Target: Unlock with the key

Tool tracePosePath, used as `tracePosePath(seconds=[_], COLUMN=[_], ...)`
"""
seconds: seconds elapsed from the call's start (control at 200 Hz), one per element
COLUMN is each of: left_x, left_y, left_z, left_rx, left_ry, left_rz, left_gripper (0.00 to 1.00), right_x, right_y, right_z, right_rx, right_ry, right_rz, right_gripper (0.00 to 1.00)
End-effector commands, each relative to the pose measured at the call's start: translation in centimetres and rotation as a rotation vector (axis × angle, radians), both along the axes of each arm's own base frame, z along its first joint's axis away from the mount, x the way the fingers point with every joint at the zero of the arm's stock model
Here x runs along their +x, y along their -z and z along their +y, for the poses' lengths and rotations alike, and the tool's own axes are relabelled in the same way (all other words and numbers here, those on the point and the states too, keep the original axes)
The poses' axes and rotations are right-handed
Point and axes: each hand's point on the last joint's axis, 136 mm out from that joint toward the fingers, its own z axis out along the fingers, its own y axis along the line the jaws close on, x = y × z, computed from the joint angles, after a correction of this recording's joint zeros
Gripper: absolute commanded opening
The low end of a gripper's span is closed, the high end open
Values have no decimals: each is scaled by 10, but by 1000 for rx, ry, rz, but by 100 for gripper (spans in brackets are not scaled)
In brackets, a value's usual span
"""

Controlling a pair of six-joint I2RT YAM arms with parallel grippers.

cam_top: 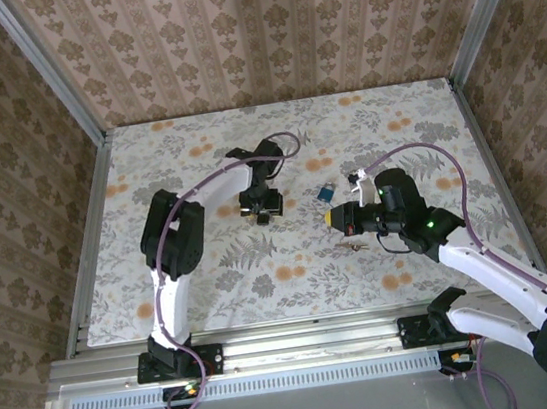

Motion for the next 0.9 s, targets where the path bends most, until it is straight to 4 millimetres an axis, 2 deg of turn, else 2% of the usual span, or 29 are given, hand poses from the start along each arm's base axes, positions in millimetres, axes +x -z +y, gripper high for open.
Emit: tracePosePath(seconds=[0.0, 0.185, 0.42, 0.665, 0.835, 0.895], left_x=[-5, -7, -9, -11, -13, -12], left_y=[5, 11, 20, 28, 30, 28], left_z=[10, 15, 11, 14, 15, 16], left_rx=[83, 107, 102, 116, 100, 94], left_ry=[24, 13, 13, 19, 7, 2], left_rz=[24, 33, 54, 74, 83, 78], left_gripper=[58, 56, 40, 37, 23, 25], right_x=[0, 0, 2, 2, 3, 3], right_y=[2, 5, 8, 10, 11, 12], right_z=[-2, -3, -1, -2, -2, -2], right_rx=[-7, -7, -8, -10, -15, -17], right_ry=[17, 19, 15, 21, 22, 21], right_rz=[-5, -3, 5, 6, 7, 7], right_gripper=[0, 0, 0, 0, 0, 0])
